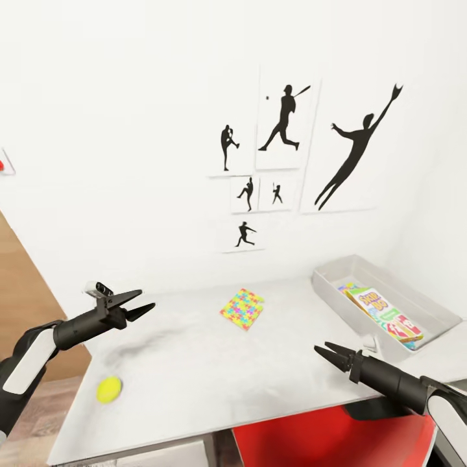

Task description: Put all the toys in the child's room - the three board games (two on the bed and one on the table), the two jigsaw puzzles on the table, and the tennis ball on the table - inside the toy box on the table in the child's room.

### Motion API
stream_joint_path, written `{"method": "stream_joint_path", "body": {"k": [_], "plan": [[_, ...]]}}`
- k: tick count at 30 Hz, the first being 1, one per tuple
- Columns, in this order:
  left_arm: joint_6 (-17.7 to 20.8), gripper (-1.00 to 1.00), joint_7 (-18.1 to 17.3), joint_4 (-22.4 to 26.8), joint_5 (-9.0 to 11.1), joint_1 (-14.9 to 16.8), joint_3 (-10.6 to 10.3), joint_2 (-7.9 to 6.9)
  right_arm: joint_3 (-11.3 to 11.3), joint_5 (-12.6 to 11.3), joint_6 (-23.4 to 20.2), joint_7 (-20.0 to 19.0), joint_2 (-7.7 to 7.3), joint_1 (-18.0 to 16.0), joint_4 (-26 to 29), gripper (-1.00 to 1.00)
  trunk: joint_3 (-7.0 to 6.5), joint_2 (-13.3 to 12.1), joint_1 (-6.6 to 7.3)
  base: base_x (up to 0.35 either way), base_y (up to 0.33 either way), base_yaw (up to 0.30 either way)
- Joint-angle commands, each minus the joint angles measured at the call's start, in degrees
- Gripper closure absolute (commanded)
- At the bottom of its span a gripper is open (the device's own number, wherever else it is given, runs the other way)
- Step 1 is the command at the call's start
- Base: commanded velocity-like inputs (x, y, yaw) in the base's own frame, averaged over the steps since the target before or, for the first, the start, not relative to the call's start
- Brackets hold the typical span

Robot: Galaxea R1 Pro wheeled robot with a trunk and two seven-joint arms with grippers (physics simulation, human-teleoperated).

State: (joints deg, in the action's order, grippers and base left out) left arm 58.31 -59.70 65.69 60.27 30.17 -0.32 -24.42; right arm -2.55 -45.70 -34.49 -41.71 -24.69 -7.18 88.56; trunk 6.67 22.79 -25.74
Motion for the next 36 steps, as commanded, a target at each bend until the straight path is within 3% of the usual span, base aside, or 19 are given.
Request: {"method": "stream_joint_path", "body": {"k": [1,10,16,18,22,24,25,27,29,32,36], "plan": [[0.2,-1.0,-0.2,0.0,0.0,0.1,0.0,-0.01,-0.1,-0.3,-0.4,0.0,-0.01,0.0,0.0,-1.0,0.06,0.1,-0.04,0.0,0.11,0.215],[0.2,-1.0,-0.2,0.0,0.0,0.0,0.9,-0.01,-0.2,-0.2,-0.5,0.1,-0.01,0.0,0.0,-1.0,-0.18,0.1,-0.04,0.0,0.025,0.101],[0.2,-1.0,-0.2,0.0,0.0,0.0,1.2,0.01,-0.1,-0.1,-0.9,2.3,-0.02,-0.2,0.6,-1.0,-0.19,0.1,-0.04,0.0,0.002,0.007],[0.2,-1.0,-0.2,0.0,0.0,0.0,1.3,0.0,-0.1,-0.2,-2.0,3.7,0.0,-1.0,1.1,-1.0,-0.19,0.1,-0.04,0.0,0.0,0.002],[0.2,-1.0,-0.2,0.0,-0.1,0.0,1.3,-0.01,-0.1,-0.6,-10.2,9.1,0.31,-7.0,1.5,-1.0,-0.2,0.1,-0.04,0.0,0.0,0.0],[0.2,-1.0,-0.2,0.0,-0.1,0.0,1.3,-0.01,-0.1,-0.6,-15.5,12.9,1.33,-11.4,1.5,-1.0,-0.2,0.1,-0.04,0.0,0.0,0.0],[0.2,-1.0,-0.2,0.0,-0.1,0.0,1.3,-0.01,-0.1,-0.5,-18.6,15.7,2.56,-14.2,1.5,-1.0,-0.2,0.1,-0.04,0.0,0.0,0.0],[0.2,-1.0,-0.2,0.0,-0.1,0.0,1.3,-0.01,-0.1,-0.4,-20.9,18.8,4.13,-16.8,1.5,-1.0,-0.2,0.1,-0.04,0.0,0.0,0.0],[0.2,-1.0,-0.2,0.0,-0.1,0.0,1.3,-0.01,0.1,-0.4,-23.8,25.6,7.35,-21.6,1.1,-1.0,-0.2,0.1,-0.04,0.0,0.0,0.0],[0.2,-1.0,-0.2,0.0,-0.1,0.0,1.3,-0.1,0.3,-0.6,-25.3,33.7,9.81,-25.0,0.4,-1.0,-0.2,0.1,-0.04,0.0,0.002,0.0],[0.2,-1.0,-0.2,0.0,-0.1,0.0,1.3,-0.41,0.4,-0.7,-25.5,40.0,10.85,-26.3,0.2,-1.0,-0.2,0.1,-0.04,0.0,0.097,0.0]]}}
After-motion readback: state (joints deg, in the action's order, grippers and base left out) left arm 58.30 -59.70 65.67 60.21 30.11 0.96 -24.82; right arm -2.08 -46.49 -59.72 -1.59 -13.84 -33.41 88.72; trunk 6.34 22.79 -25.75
